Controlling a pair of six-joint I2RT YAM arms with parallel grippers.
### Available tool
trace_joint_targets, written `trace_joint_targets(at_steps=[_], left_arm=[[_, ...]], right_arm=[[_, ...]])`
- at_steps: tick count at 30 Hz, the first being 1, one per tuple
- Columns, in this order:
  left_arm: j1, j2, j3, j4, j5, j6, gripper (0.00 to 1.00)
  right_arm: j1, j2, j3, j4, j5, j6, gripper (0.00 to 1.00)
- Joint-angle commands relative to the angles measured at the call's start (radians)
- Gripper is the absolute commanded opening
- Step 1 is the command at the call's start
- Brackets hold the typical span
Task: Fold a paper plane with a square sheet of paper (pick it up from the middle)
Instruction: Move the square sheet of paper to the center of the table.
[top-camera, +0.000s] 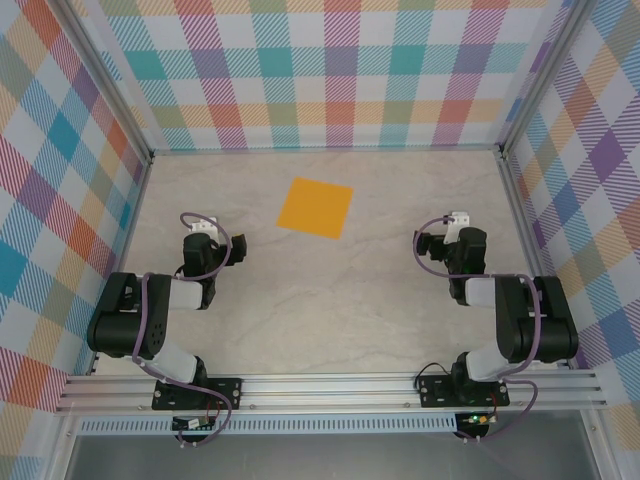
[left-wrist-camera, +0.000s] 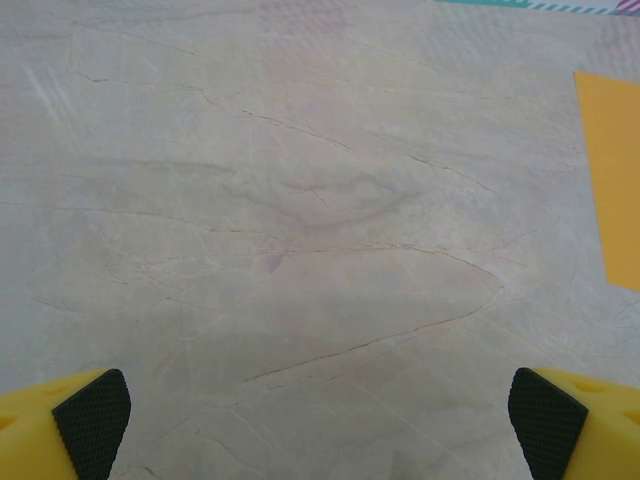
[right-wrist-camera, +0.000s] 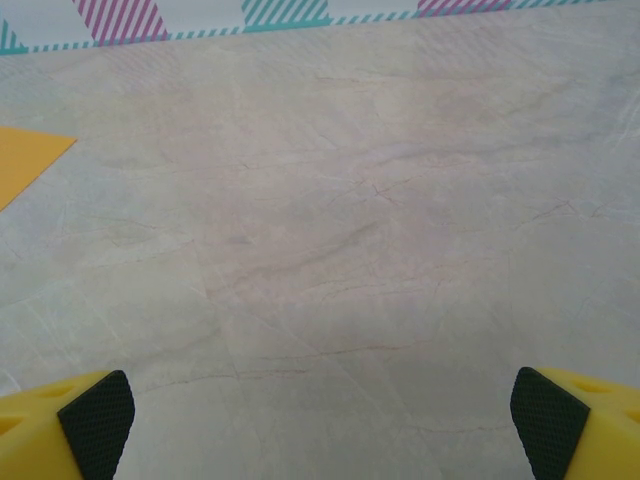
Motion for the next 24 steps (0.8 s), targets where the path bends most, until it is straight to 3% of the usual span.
trace_joint_targets(at_steps=[1,6,11,14,17,24], left_arm=[[-0.005,-0.103,0.011,-0.07,-0.045,-0.016,1.0],[-0.005,-0.28,0.094,-0.374,-0.123,-0.095,1.0],[-0.005,-0.407,0.208,-0.67,-0.166,-0.316,1.0],[-0.006,-0.426,0.322,-0.907,-0.189,-0.44,1.0],[-0.006,-0.408,0.435,-1.124,-0.151,-0.457,1.0],[-0.005,-0.418,0.496,-1.243,-0.04,-0.454,1.0]], right_arm=[[-0.001,-0.126,0.067,-0.18,0.039,0.029,1.0],[0.001,-0.212,0.272,-0.637,0.052,0.273,1.0],[0.02,-0.098,0.503,-0.973,-0.04,0.504,1.0],[0.076,0.031,0.629,-1.069,-0.138,0.557,1.0],[0.181,0.143,0.734,-1.101,-0.141,0.587,1.0],[0.393,0.392,0.976,-1.091,-0.105,0.635,1.0]])
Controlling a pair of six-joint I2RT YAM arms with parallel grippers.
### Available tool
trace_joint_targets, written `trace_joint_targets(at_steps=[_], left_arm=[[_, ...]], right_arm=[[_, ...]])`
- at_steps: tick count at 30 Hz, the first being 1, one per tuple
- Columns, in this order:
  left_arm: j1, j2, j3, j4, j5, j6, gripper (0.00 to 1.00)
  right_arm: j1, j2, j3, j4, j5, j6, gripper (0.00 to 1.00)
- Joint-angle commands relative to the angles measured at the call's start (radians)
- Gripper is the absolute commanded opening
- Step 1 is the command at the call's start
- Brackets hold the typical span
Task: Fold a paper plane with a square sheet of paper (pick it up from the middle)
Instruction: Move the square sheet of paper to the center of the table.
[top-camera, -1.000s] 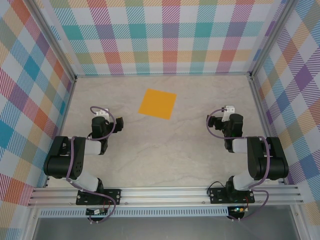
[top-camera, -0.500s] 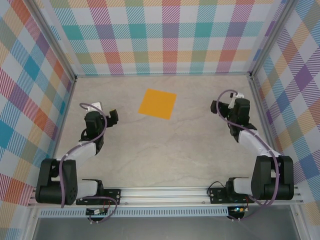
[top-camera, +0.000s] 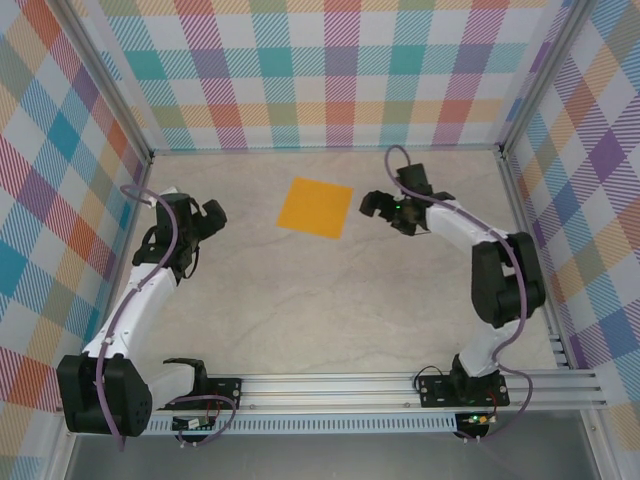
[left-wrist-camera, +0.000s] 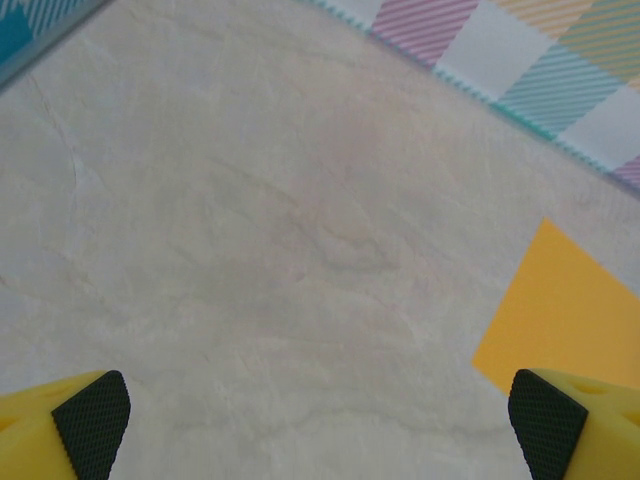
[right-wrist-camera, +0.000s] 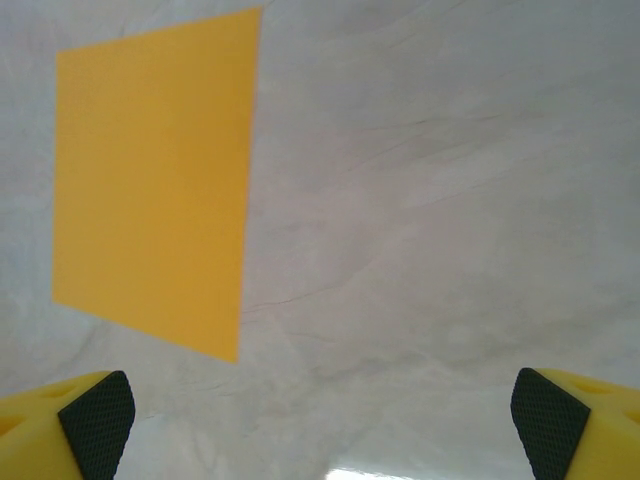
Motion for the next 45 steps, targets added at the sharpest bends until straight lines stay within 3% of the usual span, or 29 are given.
trace_joint_targets(at_steps=[1,11,21,24,28,35,40,45], left_arm=[[-0.006,-0.011,0.032,-0.148,0.074,-0.025,1.0],[-0.005,0.01,0.04,-0.174,0.154,0.017,1.0],[-0.005,0.041,0.046,-0.183,0.163,0.021,1.0],[-0.005,0.047,0.046,-0.186,0.161,0.019,1.0],[-0.006,0.054,0.049,-0.193,0.162,0.018,1.0],[-0.005,0.073,0.052,-0.182,0.192,0.014,1.0],[-0.006,0.08,0.057,-0.182,0.208,0.008,1.0],[-0.006,0.086,0.054,-0.176,0.238,-0.005,1.0]], right_arm=[[0.075,0.089,0.131,-0.038,-0.014,0.047,1.0],[0.184,0.415,0.49,-0.119,-0.015,0.115,1.0],[0.219,0.567,0.677,-0.286,0.011,0.089,1.0],[0.221,0.569,0.667,-0.342,0.007,0.053,1.0],[0.22,0.545,0.626,-0.469,-0.004,-0.131,1.0],[0.21,0.292,0.205,-0.504,-0.041,-0.376,1.0],[0.204,0.136,0.035,-0.519,0.007,-0.385,1.0],[0.207,0.11,0.145,-0.492,0.054,-0.236,1.0]])
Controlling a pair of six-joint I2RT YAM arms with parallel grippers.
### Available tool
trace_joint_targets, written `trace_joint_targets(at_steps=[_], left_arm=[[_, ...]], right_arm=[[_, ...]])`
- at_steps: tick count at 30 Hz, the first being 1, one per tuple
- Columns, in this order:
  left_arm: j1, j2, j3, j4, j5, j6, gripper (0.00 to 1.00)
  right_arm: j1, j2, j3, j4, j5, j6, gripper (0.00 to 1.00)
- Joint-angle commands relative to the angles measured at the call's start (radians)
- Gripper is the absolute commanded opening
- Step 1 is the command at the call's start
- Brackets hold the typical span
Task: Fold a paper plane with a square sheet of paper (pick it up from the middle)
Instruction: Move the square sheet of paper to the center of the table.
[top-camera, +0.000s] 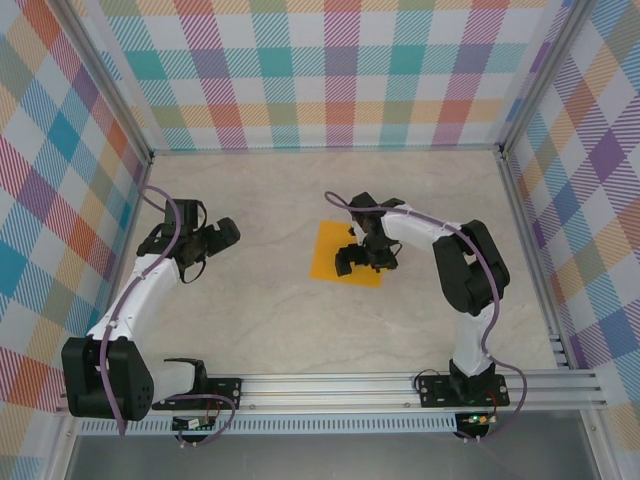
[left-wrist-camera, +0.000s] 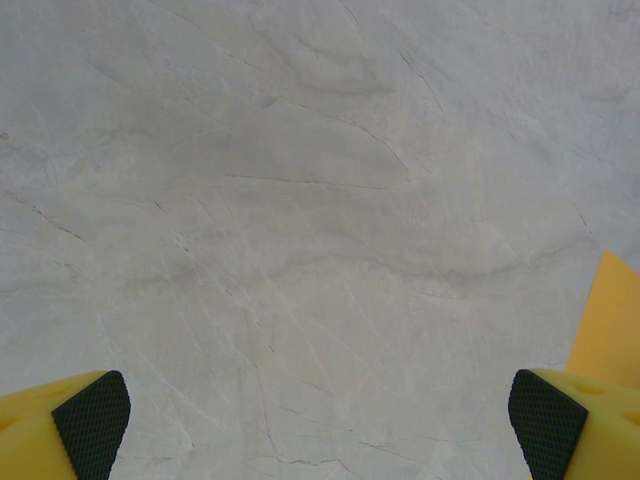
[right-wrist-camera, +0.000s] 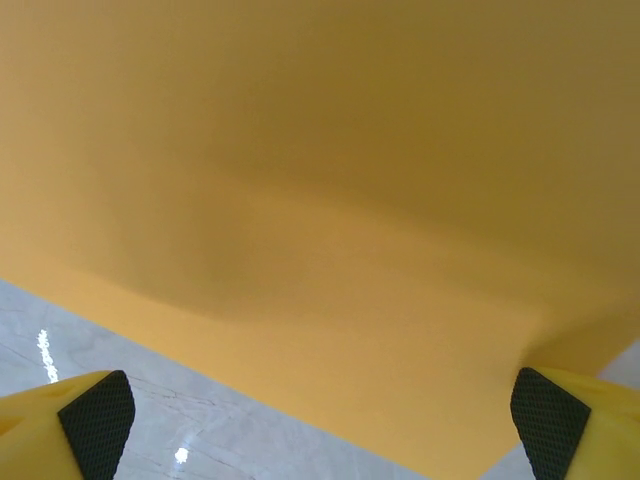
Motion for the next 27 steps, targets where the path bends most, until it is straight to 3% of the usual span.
trace_joint_targets(at_steps=[1,7,15,21,27], left_arm=[[-0.006,0.007,0.026,-0.002,0.036,-0.014,1.0],[-0.009,0.004,-0.002,0.005,0.057,-0.038,1.0],[-0.009,0.009,-0.002,-0.003,0.059,-0.037,1.0],[-0.01,0.015,-0.007,0.0,0.071,-0.045,1.0],[-0.02,0.027,-0.029,0.022,0.1,-0.07,1.0]], right_arm=[[-0.002,-0.005,0.093,0.02,0.056,0.137,1.0],[0.0,0.144,0.227,0.079,0.155,0.394,1.0],[0.008,0.284,0.354,0.02,0.213,0.416,1.0],[0.043,0.289,0.265,0.006,0.186,0.326,1.0],[0.118,0.206,0.025,0.023,0.156,0.264,1.0]])
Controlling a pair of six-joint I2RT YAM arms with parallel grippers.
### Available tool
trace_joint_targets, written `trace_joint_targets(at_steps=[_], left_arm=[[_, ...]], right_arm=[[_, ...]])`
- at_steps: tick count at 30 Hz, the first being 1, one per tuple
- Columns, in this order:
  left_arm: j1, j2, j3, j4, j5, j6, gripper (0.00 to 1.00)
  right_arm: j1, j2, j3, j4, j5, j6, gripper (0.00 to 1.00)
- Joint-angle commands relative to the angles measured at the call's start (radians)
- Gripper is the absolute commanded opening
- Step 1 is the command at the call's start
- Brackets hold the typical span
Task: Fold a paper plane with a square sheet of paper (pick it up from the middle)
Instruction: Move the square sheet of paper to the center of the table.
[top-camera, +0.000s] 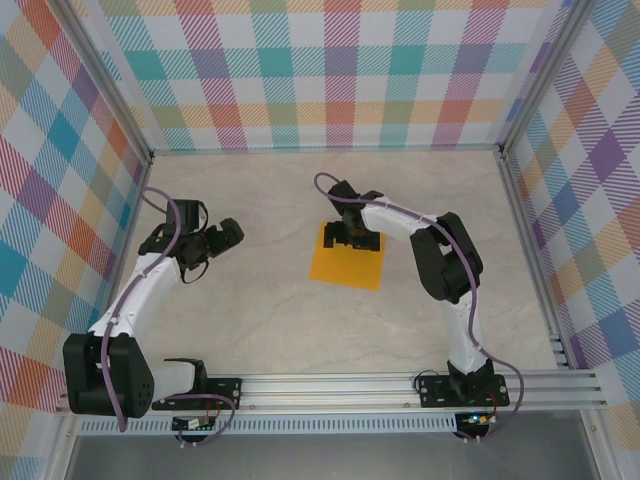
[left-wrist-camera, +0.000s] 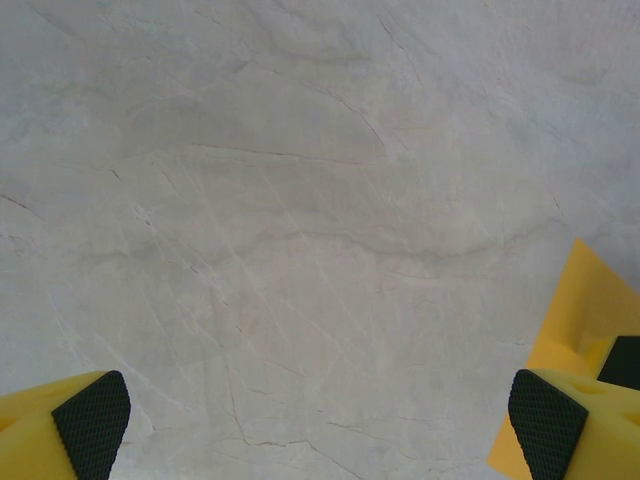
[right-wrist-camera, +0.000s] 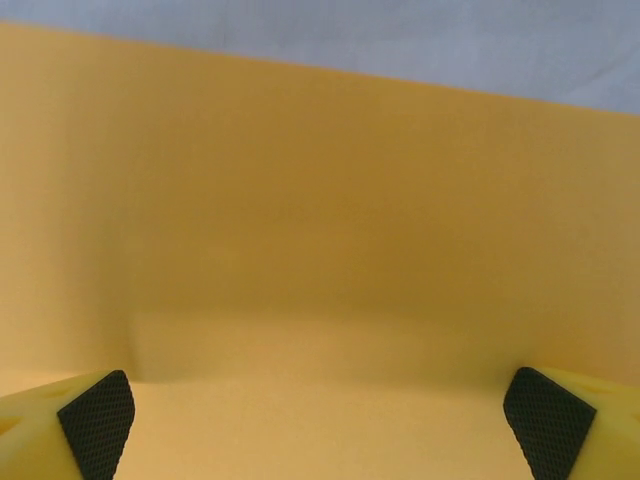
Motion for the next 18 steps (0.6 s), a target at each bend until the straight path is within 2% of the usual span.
trace_joint_targets(at_steps=[1,7,11,14,18], left_arm=[[-0.02,0.019,-0.025,0.024,0.036,-0.028,1.0],[-0.07,0.05,-0.069,0.082,0.049,-0.08,1.0],[-0.113,0.087,-0.094,0.123,0.047,-0.12,1.0],[-0.15,0.11,-0.103,0.139,0.04,-0.136,1.0],[-0.189,0.127,-0.117,0.154,0.023,-0.155,1.0]], right_arm=[[0.07,0.01,-0.195,-0.117,-0.105,-0.012,1.0],[0.126,-0.126,-0.371,-0.089,-0.136,0.028,1.0],[0.125,-0.199,-0.278,-0.159,-0.03,0.08,1.0],[0.125,-0.255,-0.229,-0.194,0.007,0.18,1.0],[0.126,-0.256,-0.24,-0.202,-0.042,0.296,1.0]])
